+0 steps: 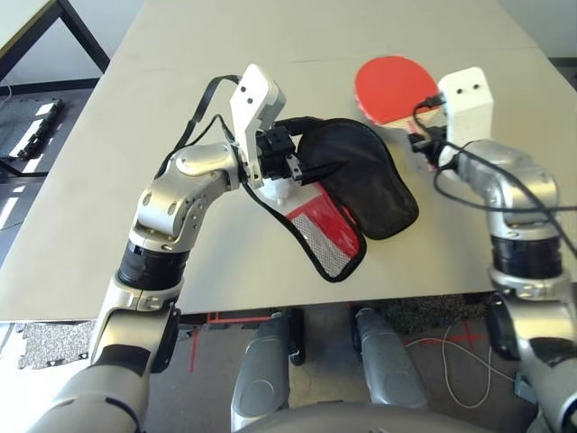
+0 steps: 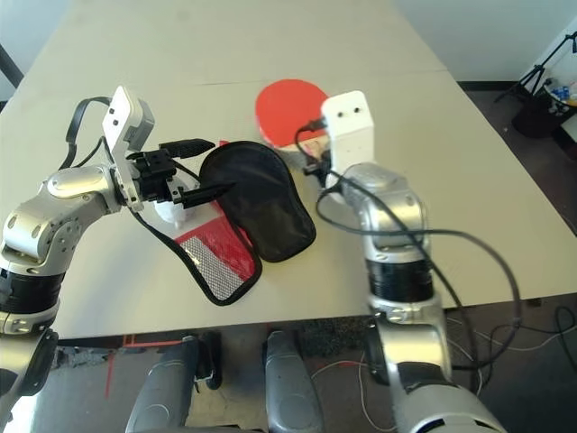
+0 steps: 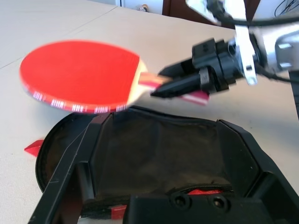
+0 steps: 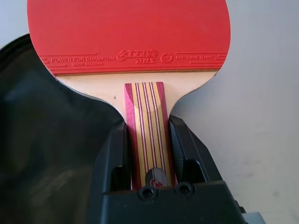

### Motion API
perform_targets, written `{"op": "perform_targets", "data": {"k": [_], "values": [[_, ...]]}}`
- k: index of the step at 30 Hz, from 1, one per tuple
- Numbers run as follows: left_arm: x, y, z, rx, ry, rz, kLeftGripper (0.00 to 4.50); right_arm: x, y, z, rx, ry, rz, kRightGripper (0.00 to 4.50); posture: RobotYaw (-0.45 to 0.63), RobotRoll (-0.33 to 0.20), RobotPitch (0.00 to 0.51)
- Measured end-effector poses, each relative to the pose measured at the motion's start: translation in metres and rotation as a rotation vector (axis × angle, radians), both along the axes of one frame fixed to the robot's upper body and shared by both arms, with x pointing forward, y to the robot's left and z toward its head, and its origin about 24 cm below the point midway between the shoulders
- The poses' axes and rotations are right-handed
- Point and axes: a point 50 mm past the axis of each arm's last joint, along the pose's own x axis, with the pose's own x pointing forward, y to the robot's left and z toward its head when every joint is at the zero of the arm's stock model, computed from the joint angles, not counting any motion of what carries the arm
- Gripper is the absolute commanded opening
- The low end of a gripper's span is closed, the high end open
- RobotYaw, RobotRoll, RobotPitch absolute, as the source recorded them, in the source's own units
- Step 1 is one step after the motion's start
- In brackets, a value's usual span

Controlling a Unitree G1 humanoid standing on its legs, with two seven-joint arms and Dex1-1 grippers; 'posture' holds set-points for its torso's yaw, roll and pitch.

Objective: Store the ping-pong paddle in its case and zip it.

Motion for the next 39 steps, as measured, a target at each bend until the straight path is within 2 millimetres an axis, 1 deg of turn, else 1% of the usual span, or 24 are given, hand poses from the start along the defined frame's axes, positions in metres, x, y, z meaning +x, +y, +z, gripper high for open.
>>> {"op": "perform_targets", "data": {"k": [2,5,13,20,25,31,39], "values": [[0.000,0.000,0.000,0.001,0.003,0.000,4.50,-0.005,0.011,-0.008,-0.003,0.017,0.007,1.22,-0.08,0.000,0.240],[0.001,0.000,-0.001,0.003,0.007,-0.004,4.50,-0.009,0.019,-0.018,-0.019,0.049,0.026,1.22,-0.08,0.000,0.241],[0.001,0.001,-0.001,0.004,0.008,-0.003,4.50,-0.015,0.022,-0.032,-0.050,0.091,0.028,1.22,-0.06,0.000,0.244],[0.001,0.001,-0.001,0.006,0.007,0.000,4.50,-0.016,0.015,-0.033,-0.094,0.101,0.056,1.22,-0.06,0.000,0.242],[0.001,0.001,-0.001,0.006,0.007,0.001,4.50,-0.021,0.017,-0.035,-0.094,0.107,0.099,1.22,-0.06,0.000,0.241],[0.001,0.001,-0.002,0.007,0.007,0.000,4.50,-0.029,0.025,-0.036,-0.084,0.116,0.160,1.22,-0.06,0.000,0.241],[0.001,0.000,-0.002,0.008,0.007,0.000,4.50,-0.031,0.026,-0.039,-0.077,0.141,0.161,1.22,-0.05,0.000,0.241]]}}
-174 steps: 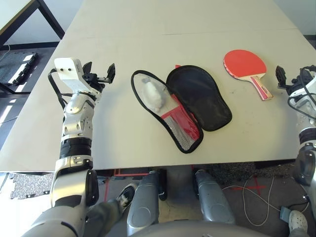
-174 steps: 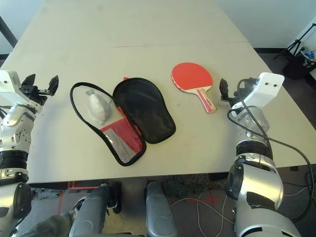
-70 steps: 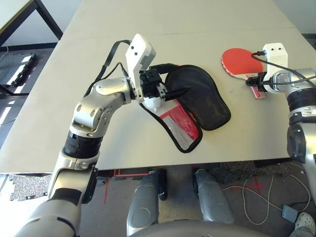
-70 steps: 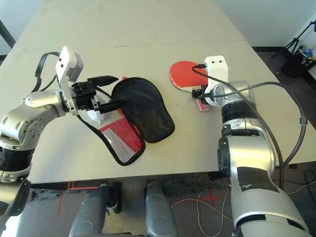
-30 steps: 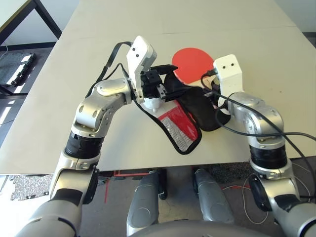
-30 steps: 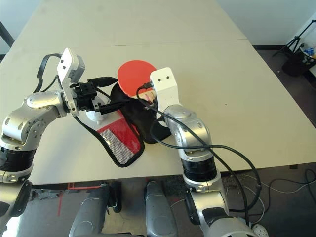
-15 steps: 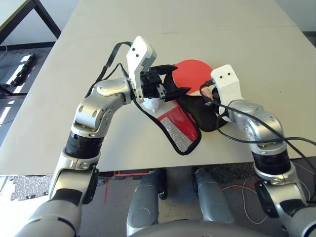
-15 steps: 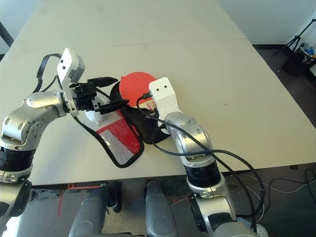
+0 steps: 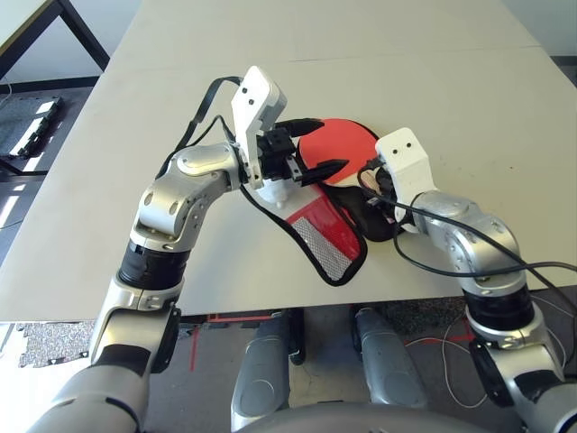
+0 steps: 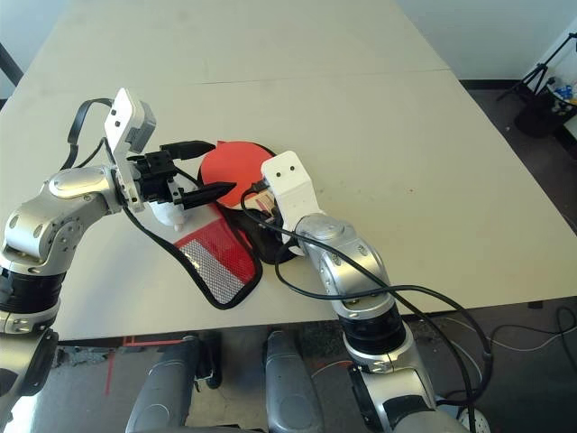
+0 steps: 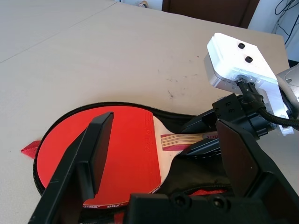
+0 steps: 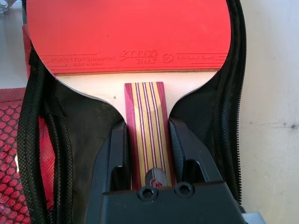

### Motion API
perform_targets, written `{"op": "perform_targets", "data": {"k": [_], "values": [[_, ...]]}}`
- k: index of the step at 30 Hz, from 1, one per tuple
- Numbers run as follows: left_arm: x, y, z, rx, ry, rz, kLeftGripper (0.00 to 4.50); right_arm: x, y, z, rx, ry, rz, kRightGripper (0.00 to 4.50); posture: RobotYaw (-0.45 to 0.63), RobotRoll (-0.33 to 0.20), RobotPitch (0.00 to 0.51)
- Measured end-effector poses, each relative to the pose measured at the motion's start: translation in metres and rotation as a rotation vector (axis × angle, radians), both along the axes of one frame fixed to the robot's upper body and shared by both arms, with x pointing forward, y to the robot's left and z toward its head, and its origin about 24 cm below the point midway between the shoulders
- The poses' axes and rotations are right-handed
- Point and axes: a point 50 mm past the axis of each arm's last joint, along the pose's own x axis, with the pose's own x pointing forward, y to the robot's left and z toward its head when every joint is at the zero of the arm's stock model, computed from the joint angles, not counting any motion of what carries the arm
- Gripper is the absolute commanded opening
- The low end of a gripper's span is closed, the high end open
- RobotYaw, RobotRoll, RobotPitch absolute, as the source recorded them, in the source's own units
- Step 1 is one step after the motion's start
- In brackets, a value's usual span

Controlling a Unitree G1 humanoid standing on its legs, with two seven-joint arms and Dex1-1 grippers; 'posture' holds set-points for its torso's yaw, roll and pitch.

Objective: Store the ping-pong paddle in its case and zip it.

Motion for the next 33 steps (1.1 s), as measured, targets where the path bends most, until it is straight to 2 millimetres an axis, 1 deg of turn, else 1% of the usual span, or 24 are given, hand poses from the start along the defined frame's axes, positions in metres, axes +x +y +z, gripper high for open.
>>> {"op": "perform_targets", "data": {"k": [8,12,14,15,18,20,22,23,26,29,31,33], "values": [[0.000,0.000,0.000,0.002,-0.001,0.001,4.50,0.001,-0.003,0.000,-0.007,-0.003,-0.014,1.22,-0.05,0.000,0.237],[0.000,0.000,0.000,0.009,-0.004,0.007,4.50,0.001,-0.003,-0.003,0.019,0.007,-0.037,1.22,-0.05,0.000,0.236],[0.000,0.000,0.000,0.009,-0.004,0.007,4.50,0.001,-0.002,-0.003,0.034,0.008,-0.041,1.97,-0.05,0.000,0.235],[0.000,0.000,-0.001,0.009,-0.005,0.007,4.50,0.001,-0.002,-0.002,0.053,0.009,-0.042,2.19,-0.05,0.000,0.235],[0.000,0.000,-0.001,0.010,-0.005,0.006,4.50,0.001,-0.004,0.002,0.099,0.008,0.000,3.06,-0.04,0.000,0.234],[0.000,0.000,0.000,0.010,-0.005,0.006,4.50,0.000,-0.009,0.007,0.117,-0.007,0.060,3.74,-0.04,0.000,0.234],[0.000,0.000,0.000,0.011,-0.005,0.006,4.50,0.000,-0.018,0.012,0.133,-0.021,0.101,4.33,-0.04,0.000,0.234],[0.000,0.000,0.000,0.011,-0.005,0.006,4.50,0.000,-0.025,0.015,0.137,-0.031,0.112,4.48,-0.04,0.000,0.234],[0.000,0.001,0.000,0.014,-0.005,0.004,4.50,-0.002,-0.044,0.022,0.136,-0.051,0.136,4.48,-0.04,0.000,0.232],[0.000,0.002,0.000,0.015,-0.006,0.007,4.50,-0.006,-0.062,0.023,0.149,-0.014,0.189,4.48,-0.04,0.000,0.230],[0.000,0.002,0.001,0.017,-0.010,0.009,4.50,-0.008,-0.070,0.021,0.171,0.009,0.240,4.48,-0.04,0.000,0.230],[0.000,0.006,0.004,0.022,-0.020,0.020,4.50,-0.010,-0.074,0.021,0.191,-0.006,0.326,4.48,-0.04,0.000,0.231]]}}
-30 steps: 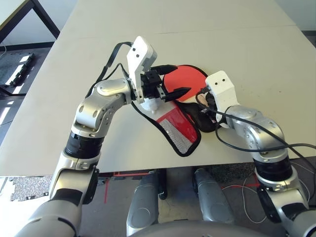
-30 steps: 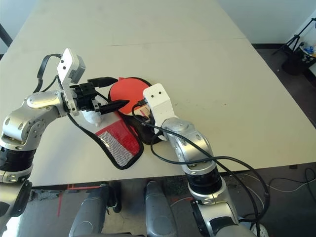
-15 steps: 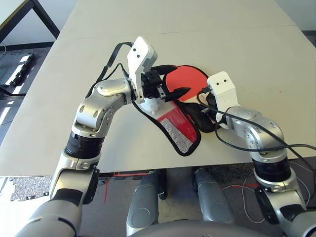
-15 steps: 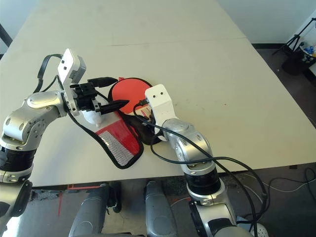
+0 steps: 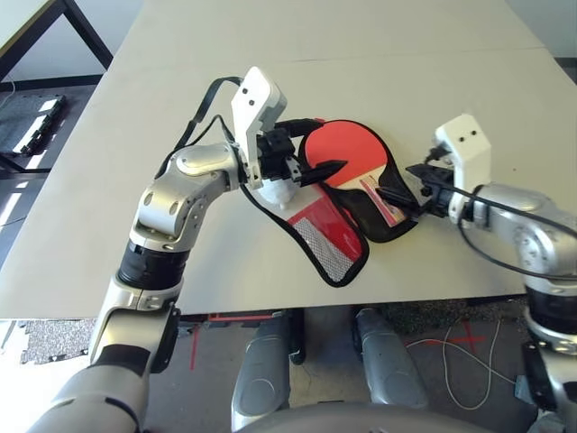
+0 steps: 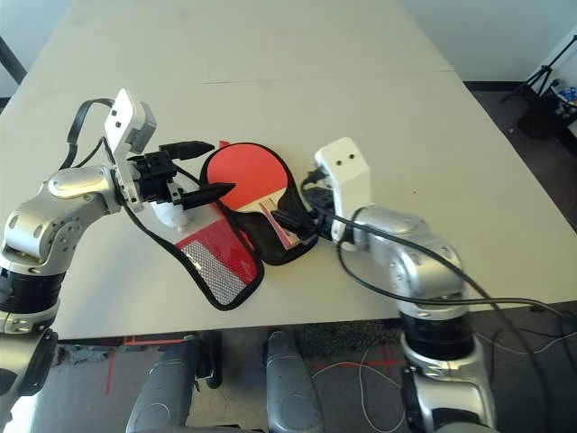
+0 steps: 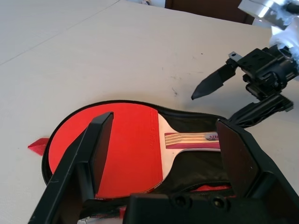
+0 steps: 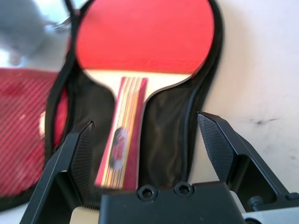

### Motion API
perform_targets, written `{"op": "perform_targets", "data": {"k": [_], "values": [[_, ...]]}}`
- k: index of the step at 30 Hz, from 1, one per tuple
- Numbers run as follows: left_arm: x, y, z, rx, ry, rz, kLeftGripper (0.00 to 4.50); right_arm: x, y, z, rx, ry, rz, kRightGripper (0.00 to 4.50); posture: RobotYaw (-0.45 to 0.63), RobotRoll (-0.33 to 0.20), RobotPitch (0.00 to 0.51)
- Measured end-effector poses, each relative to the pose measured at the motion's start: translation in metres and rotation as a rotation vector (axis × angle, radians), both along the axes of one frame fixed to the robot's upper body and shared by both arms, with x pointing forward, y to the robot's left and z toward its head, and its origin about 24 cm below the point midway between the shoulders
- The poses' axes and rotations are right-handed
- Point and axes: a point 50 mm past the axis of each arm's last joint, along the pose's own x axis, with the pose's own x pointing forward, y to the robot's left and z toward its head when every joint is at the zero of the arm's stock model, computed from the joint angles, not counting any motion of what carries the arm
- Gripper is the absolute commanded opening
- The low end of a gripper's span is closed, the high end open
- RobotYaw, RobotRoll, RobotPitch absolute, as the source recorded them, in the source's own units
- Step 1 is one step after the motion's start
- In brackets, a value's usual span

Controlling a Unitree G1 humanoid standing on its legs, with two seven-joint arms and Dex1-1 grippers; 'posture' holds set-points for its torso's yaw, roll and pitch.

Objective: Store the ping-pong paddle in its case and zip it.

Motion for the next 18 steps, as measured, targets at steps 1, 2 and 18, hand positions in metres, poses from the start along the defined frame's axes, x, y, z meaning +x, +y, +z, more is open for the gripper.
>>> {"op": "perform_targets", "data": {"k": [1,2,18], "values": [[0.000,0.003,0.003,-0.001,-0.009,0.008,4.50,-0.001,-0.001,0.000,0.009,-0.023,0.043,4.48,-0.03,0.000,0.232],[0.001,0.007,0.008,0.001,-0.024,0.021,4.50,-0.002,-0.002,0.001,0.021,-0.043,0.087,4.48,-0.03,0.000,0.232],[-0.021,0.122,0.065,0.223,-0.175,0.271,4.50,0.005,-0.008,0.001,0.257,0.010,0.254,4.48,0.02,0.000,0.248]]}}
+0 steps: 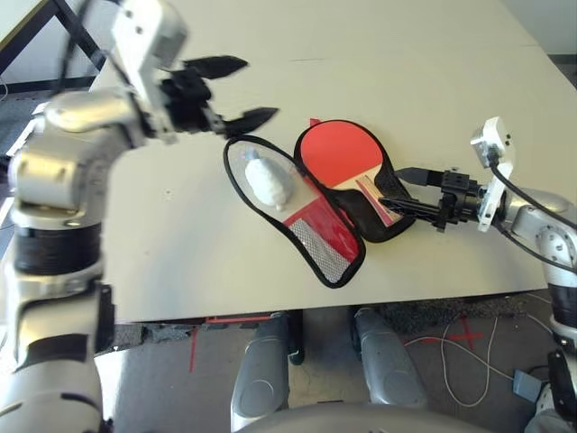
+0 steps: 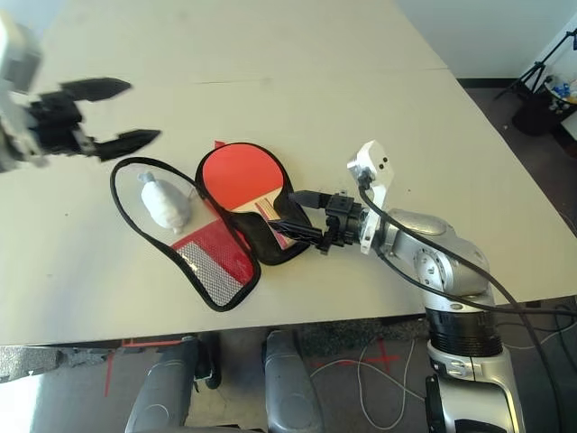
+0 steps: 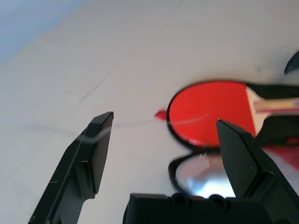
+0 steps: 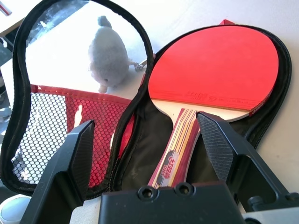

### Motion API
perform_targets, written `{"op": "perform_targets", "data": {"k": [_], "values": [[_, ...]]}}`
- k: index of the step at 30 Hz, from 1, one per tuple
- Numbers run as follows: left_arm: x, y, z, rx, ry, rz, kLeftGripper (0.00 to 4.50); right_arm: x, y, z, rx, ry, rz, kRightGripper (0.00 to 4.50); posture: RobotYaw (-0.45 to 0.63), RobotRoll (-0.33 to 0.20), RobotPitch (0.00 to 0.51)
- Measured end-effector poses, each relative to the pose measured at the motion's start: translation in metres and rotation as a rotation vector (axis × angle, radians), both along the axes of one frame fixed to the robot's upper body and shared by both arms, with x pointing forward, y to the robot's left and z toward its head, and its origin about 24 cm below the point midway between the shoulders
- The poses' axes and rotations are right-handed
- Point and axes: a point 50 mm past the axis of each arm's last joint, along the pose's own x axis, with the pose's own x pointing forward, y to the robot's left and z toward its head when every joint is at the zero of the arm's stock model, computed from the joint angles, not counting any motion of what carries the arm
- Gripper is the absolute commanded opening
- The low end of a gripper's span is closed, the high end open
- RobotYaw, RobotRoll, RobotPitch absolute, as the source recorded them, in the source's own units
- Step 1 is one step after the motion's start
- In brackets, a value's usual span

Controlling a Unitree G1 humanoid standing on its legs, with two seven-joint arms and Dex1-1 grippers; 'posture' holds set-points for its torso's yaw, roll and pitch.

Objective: Store the ping-pong paddle in its case and zip it.

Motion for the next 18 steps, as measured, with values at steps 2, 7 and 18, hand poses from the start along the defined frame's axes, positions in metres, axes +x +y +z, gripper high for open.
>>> {"op": "perform_targets", "data": {"k": [2,7,18], "values": [[-0.004,0.013,-0.009,0.029,0.046,0.027,4.50,0.002,-0.001,0.001,0.004,-0.001,0.003,4.48,0.03,0.000,0.250],[-0.021,0.042,-0.021,0.094,0.137,0.108,4.50,0.008,-0.005,0.005,0.010,-0.010,-0.002,4.48,0.04,0.000,0.255],[-0.030,0.016,-0.053,0.100,0.286,0.022,4.50,0.016,-0.010,0.010,0.026,-0.020,-0.005,4.48,0.04,0.000,0.255]]}}
